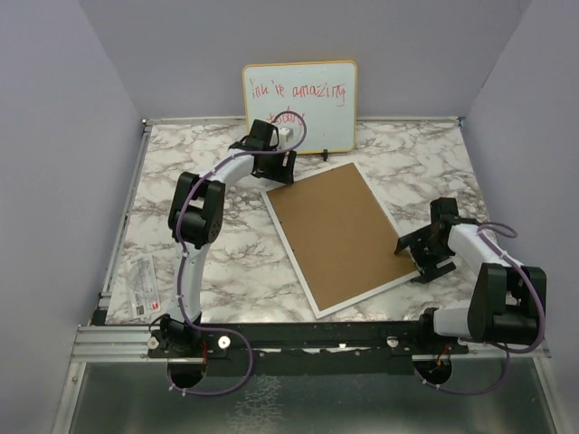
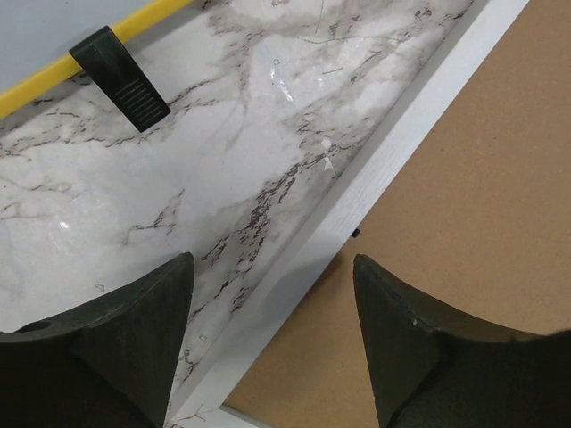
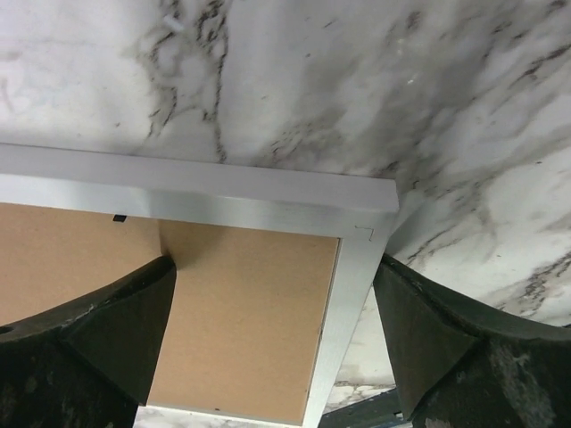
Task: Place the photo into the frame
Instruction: Install the photo frame at the center of the board, then adjust the photo frame at the center of the board.
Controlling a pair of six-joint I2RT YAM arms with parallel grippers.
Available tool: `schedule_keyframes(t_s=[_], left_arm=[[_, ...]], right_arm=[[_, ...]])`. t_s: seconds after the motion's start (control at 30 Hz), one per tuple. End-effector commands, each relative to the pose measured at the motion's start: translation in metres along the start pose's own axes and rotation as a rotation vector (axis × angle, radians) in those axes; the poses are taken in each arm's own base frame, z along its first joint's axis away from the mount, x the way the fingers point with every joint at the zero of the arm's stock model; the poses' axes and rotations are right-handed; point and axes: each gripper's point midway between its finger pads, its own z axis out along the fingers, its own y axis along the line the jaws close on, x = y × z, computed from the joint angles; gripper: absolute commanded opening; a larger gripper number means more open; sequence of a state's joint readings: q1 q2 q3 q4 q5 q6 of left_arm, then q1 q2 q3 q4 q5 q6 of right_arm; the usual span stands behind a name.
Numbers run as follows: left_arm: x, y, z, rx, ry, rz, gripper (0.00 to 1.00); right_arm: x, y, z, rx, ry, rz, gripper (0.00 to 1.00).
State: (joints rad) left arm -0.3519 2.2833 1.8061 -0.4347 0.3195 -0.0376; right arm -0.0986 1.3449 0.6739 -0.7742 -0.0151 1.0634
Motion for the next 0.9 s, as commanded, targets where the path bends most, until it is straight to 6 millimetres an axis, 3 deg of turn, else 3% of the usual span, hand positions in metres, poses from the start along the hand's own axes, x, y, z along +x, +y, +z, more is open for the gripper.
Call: schedule_keyframes(t_s=[0.0, 0.33, 0.73, 0.87], left_arm=[[0.053, -0.008, 0.005, 0.032, 0.143, -0.089, 0.69], [0.102, -0.032, -0.040, 0.057, 0.197, -0.237, 0.54], [0.168, -0.042, -0.091, -0.038, 0.244, -0.360, 0.49], [0.185, -0.049, -0.107, -0.044, 0.254, -0.373, 0.48]], right_arm=[[0.007, 0.032, 0.014, -0.188, 0.029, -0.036, 0.90], [-0.043, 0.073, -0.002, -0.257, -0.168, -0.180, 0.88], [-0.090, 0.169, 0.006, -0.433, -0.250, -0.424, 0.84], [-0.108, 0.177, 0.002, -0.407, -0.318, -0.441, 0.84]])
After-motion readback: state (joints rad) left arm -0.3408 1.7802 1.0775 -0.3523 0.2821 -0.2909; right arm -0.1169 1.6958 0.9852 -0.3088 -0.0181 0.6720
